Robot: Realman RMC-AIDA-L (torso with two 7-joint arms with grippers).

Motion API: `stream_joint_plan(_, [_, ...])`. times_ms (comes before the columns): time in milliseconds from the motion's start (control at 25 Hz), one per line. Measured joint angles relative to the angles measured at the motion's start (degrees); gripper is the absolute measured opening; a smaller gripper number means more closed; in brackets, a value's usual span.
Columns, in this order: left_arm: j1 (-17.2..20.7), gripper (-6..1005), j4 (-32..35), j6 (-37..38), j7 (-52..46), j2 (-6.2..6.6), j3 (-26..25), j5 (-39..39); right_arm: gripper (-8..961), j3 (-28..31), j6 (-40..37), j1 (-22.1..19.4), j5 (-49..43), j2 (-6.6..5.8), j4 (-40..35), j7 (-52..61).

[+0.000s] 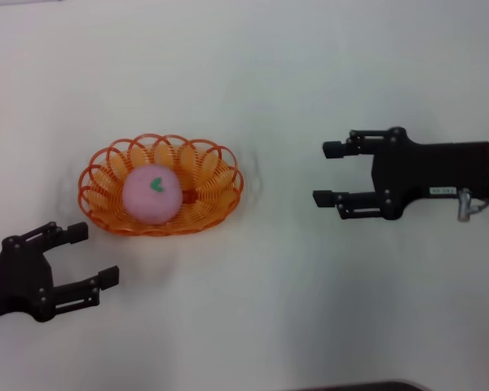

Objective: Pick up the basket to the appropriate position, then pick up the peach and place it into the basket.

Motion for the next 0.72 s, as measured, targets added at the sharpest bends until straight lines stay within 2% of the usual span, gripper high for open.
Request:
stream_joint_plan(320, [0.0, 872, -1.4, 1.0, 0.1, 0.0, 0.3, 0.0, 760, 1.6, 1.2, -0.7, -0.2, -0.17, 5.1, -4.9])
stream_joint_plan(720, [0.4, 872, -3.0, 0.4, 1.7, 0.0, 0.0, 0.4, 760, 1.5, 4.3, -0.6, -1.0, -0.17, 6.8, -5.8])
